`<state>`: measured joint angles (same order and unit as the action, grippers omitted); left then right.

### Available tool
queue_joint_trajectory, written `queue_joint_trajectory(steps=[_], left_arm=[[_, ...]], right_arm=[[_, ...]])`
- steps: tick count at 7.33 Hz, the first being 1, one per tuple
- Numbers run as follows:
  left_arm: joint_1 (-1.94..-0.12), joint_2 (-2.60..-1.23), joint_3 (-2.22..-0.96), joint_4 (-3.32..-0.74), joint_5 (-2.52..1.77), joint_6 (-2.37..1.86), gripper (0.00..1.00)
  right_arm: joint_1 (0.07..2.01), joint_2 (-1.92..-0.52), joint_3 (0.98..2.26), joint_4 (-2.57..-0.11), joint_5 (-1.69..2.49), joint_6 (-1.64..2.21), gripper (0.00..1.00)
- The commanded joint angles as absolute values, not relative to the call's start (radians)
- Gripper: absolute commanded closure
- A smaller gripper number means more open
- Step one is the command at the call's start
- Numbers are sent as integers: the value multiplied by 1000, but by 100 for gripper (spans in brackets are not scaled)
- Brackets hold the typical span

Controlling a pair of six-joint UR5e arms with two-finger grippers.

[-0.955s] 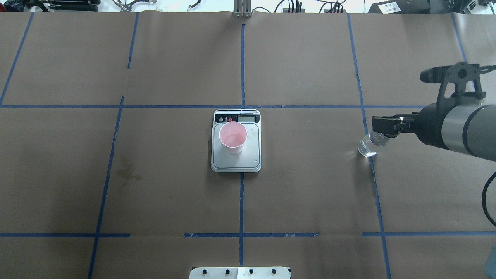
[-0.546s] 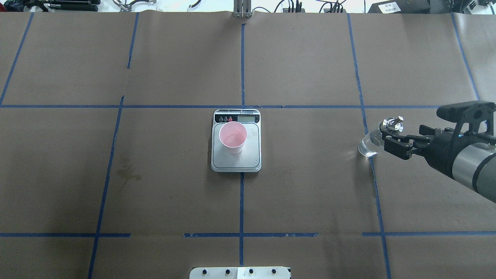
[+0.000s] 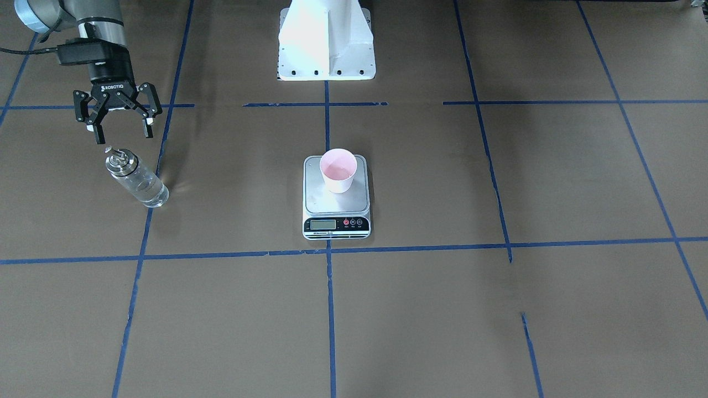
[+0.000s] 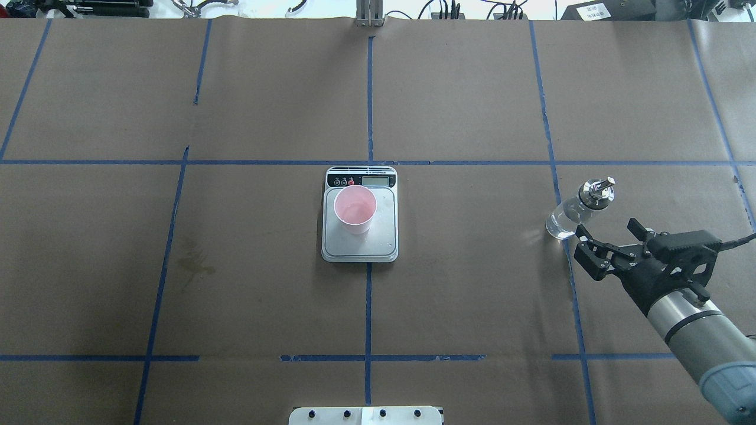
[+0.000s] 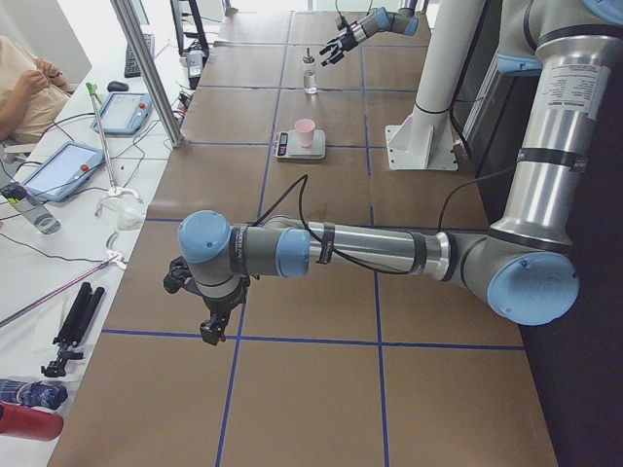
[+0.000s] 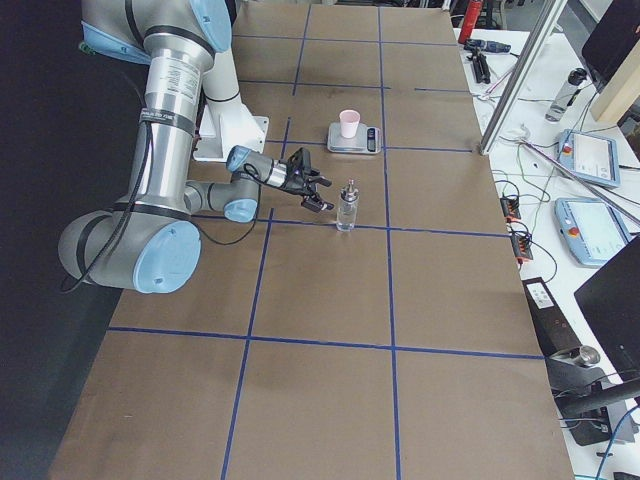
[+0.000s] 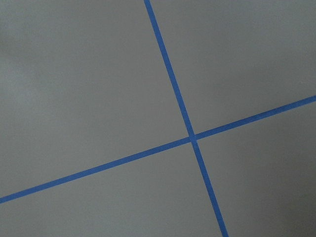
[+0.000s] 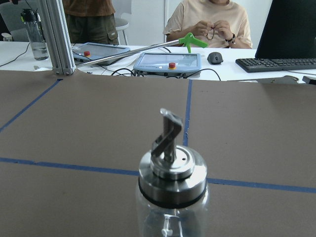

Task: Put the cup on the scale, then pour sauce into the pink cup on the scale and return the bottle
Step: 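Reach the right gripper to the glass sauce bottle and grasp it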

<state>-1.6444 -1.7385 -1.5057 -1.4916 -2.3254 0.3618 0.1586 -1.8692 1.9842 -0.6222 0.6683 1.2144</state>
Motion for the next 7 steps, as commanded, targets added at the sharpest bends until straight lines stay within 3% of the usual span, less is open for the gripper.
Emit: queue_joint_trajectory(steps=[1,3,7], left_arm=[[-1644,-1738,-1506,-1491,-2326,362,0],[-1644,-1738,-1506,-1491,-2326,362,0],[-1644,-1738,-1505,-1491,-2326,362,0]], right_arm=[[121,-1756,1826,-577,528,1224,0],[121,-1697,1738,-574,479,1224,0],[123,-1669,1701,-572,454,1215,0]])
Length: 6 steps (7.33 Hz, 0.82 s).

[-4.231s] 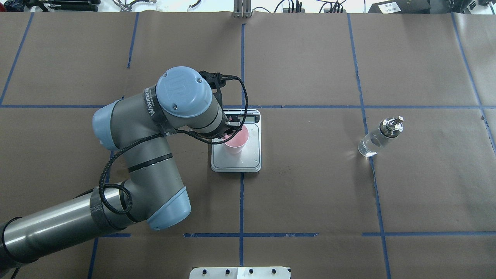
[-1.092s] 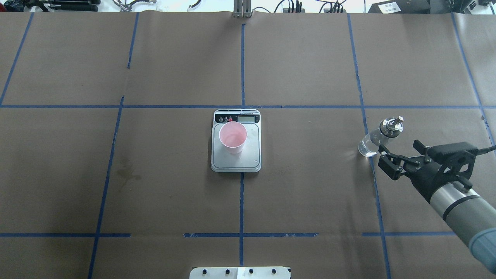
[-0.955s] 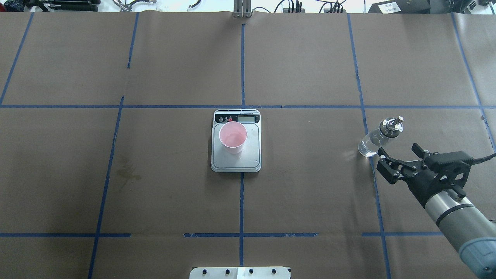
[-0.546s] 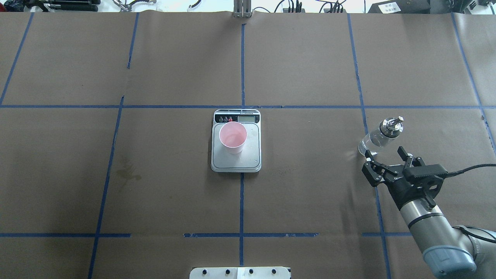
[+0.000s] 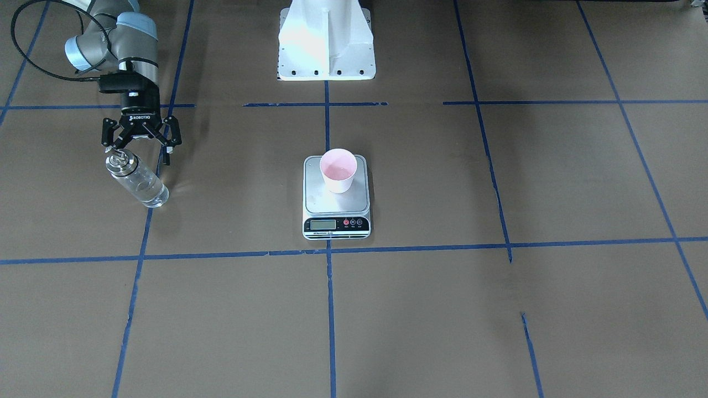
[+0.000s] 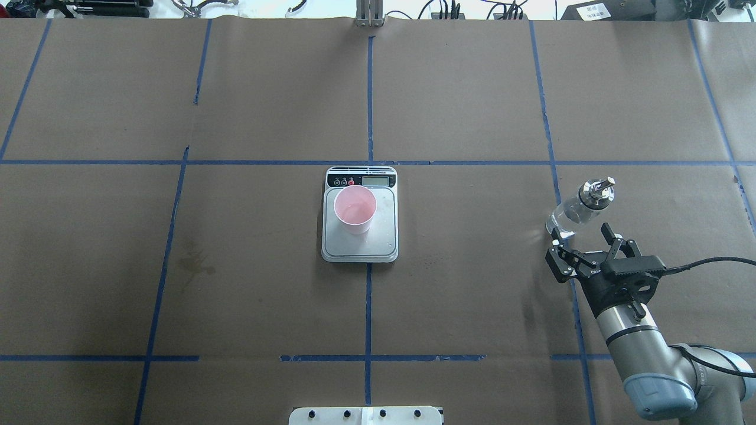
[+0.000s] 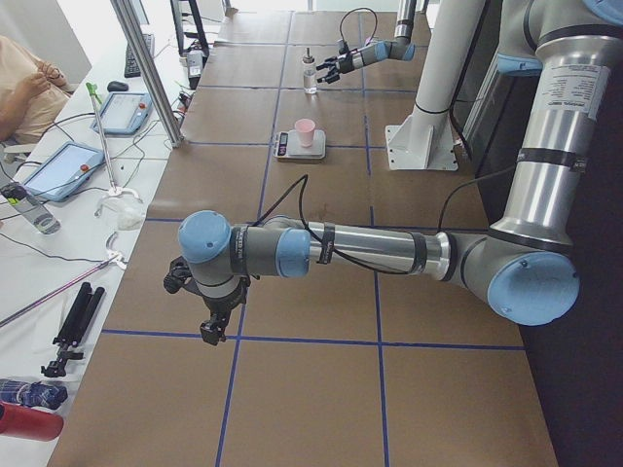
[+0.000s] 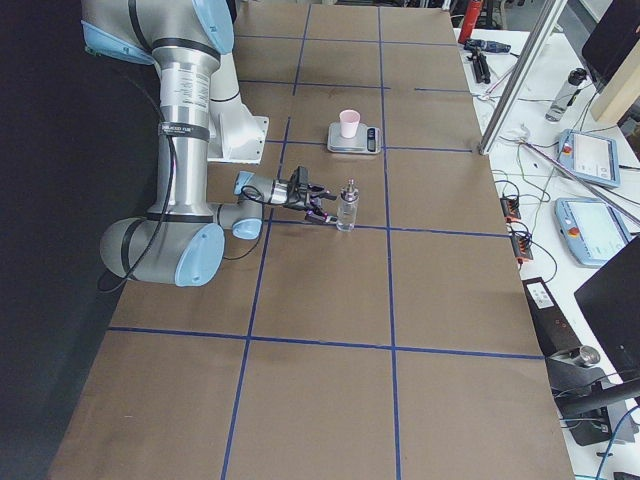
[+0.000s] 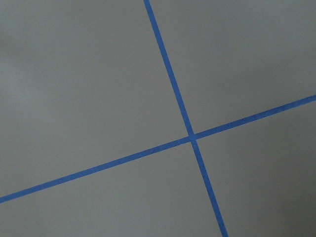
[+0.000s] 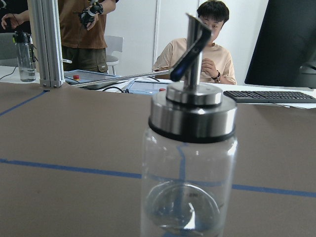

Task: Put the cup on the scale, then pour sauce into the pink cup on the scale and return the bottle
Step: 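Reach the right gripper to the glass sauce bottle and grasp it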

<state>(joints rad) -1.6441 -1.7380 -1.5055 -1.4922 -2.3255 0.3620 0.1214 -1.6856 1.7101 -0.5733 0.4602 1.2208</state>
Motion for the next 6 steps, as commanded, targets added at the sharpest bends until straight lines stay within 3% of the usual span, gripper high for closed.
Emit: queue_joint_trajectory(steps=[1,6], left_arm=[[-1643,-1738,-1505,-1491,-2326,362,0],[-1644,-1738,-1506,-1491,-2326,362,0]], right_arm=[[124,-1663,1701,-574,428,1213,0],[159,-1652,1666,-575,397,1209,0]])
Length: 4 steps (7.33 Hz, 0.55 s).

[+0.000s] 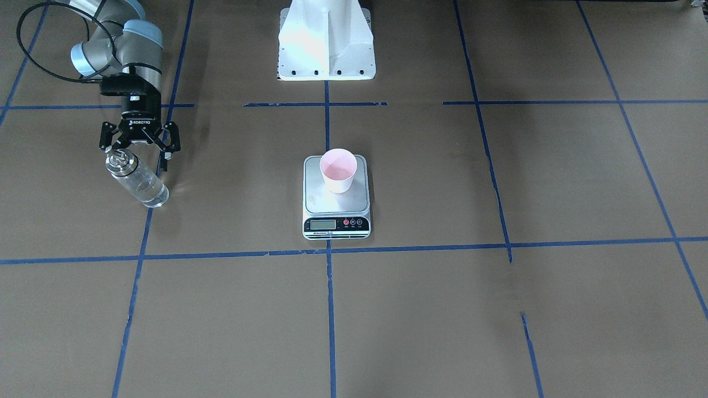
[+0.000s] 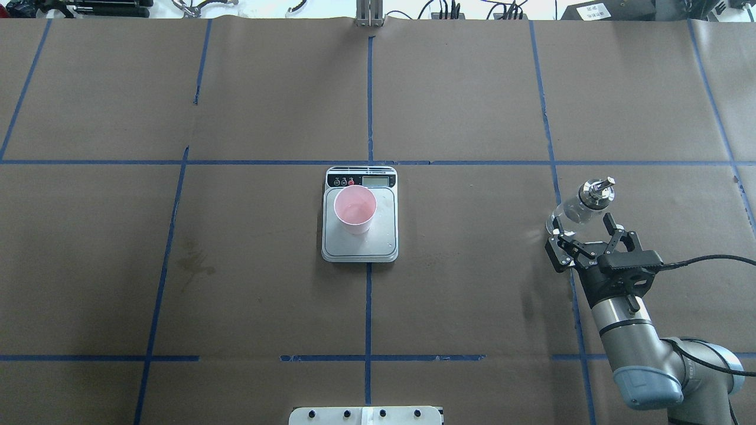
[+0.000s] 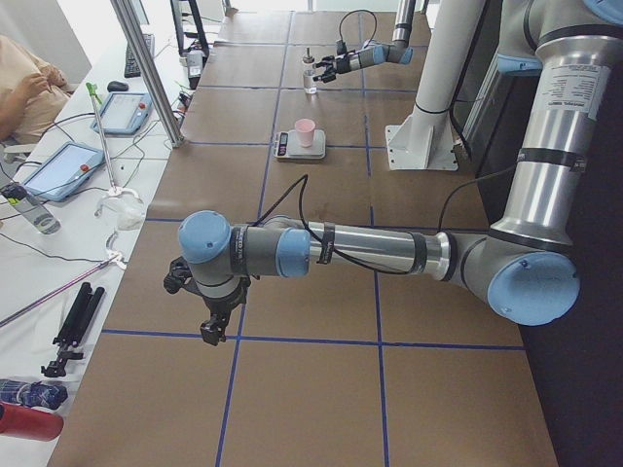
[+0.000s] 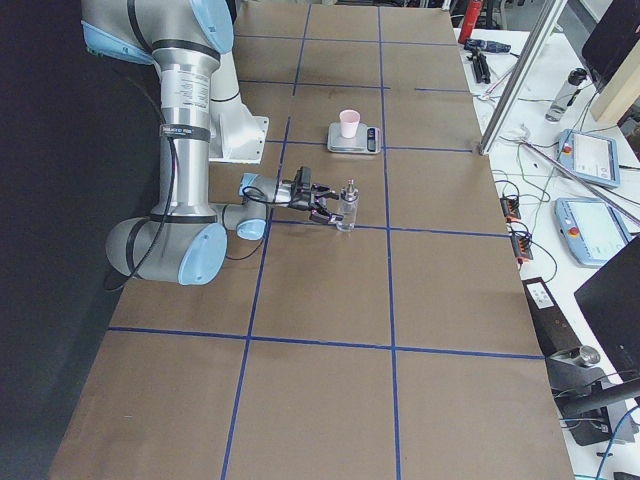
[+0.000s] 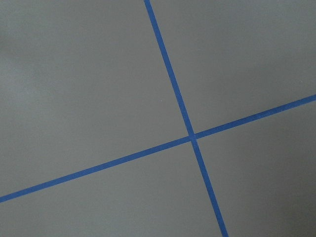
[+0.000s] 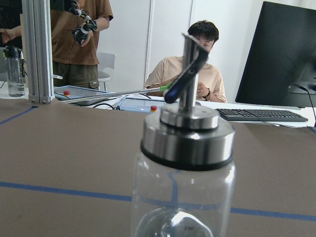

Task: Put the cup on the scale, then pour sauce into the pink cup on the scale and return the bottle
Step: 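Lift the sauce bottle with the right gripper and carry it toward the scale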

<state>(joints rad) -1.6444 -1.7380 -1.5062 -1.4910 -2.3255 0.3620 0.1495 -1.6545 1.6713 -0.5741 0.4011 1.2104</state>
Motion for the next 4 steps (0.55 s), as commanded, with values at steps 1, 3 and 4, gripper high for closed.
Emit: queue_joint_trajectory(steps=[1,3,4], left_arm=[[-1644,-1738,-1506,-1491,-2326,362,0],[-1644,-1727,-1512,-1493,-2326,364,0],[-1644,-1721,-1520,-1493,-2326,364,0]], right_arm=[[167,-1652,1666,-574,397,1209,0],[169,-1652,1666,-574,391,1209,0],[170,-1652,1666,-575,391,1209,0]])
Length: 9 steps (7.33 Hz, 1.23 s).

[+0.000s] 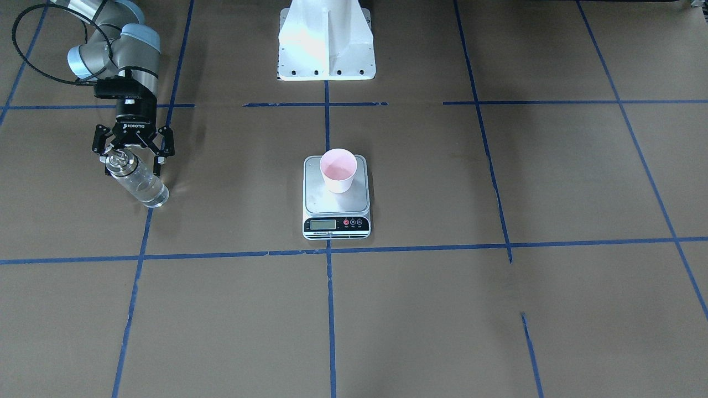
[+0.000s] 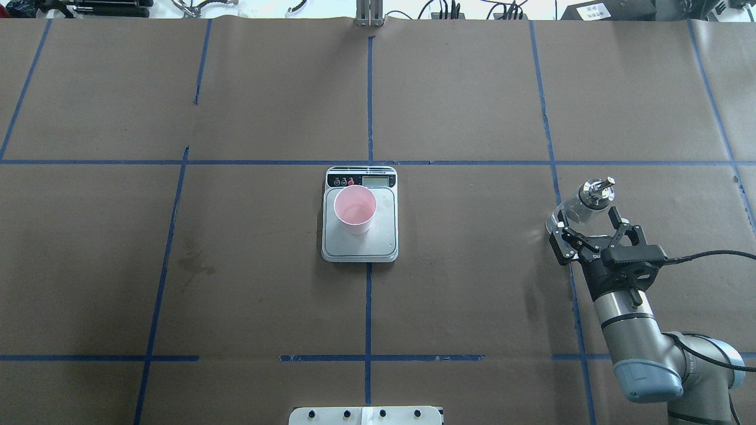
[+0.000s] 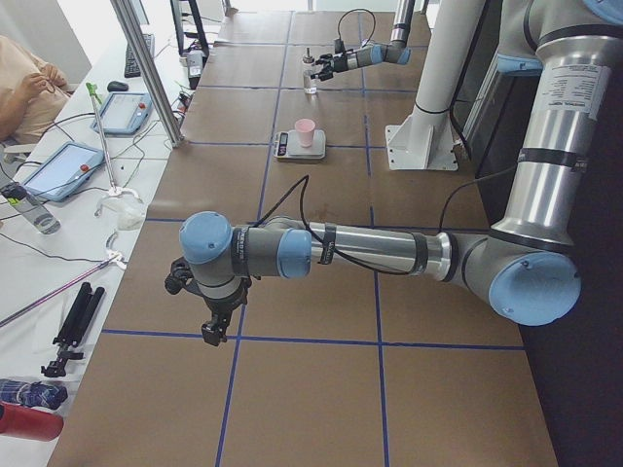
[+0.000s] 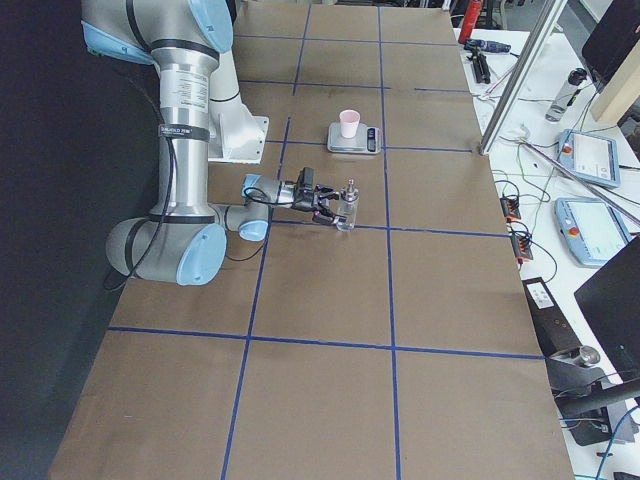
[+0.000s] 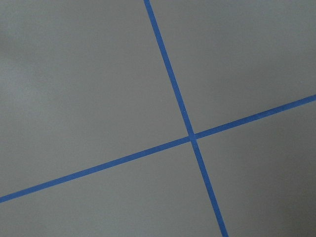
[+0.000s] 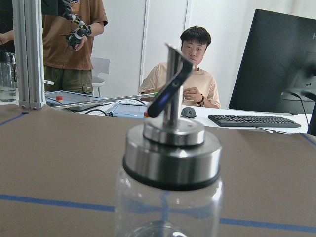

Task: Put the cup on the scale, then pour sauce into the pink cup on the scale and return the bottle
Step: 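Lift the sauce bottle with the right gripper and carry it toward the scale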

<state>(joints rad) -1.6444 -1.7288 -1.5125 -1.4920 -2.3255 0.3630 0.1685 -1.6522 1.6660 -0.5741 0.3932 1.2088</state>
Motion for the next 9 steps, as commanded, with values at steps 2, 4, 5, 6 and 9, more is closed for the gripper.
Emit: queue_joint_trajectory(steps=[2,4,5,6,9], left_arm=[[-1644,-1720,-1534,-1491,-2326,362,0],[-1644,-1720,-1532,-1491,-2326,364,0],[-1644,-1720,-1534,-1491,-2326,364,0],[-1644,-1720,-1534,-1491,-2326,364,0],[-1644,-1720,-1534,-1491,-2326,364,0]], right_arm=[[172,-1623,1663,-575,390,1216,10],[181,-1609,1641,-575,390,1210,8],[189,-1609,1637,-575,391,1209,6],[195,-1611,1635,-575,391,1209,6],[207,-1599,1635,-575,390,1207,6]])
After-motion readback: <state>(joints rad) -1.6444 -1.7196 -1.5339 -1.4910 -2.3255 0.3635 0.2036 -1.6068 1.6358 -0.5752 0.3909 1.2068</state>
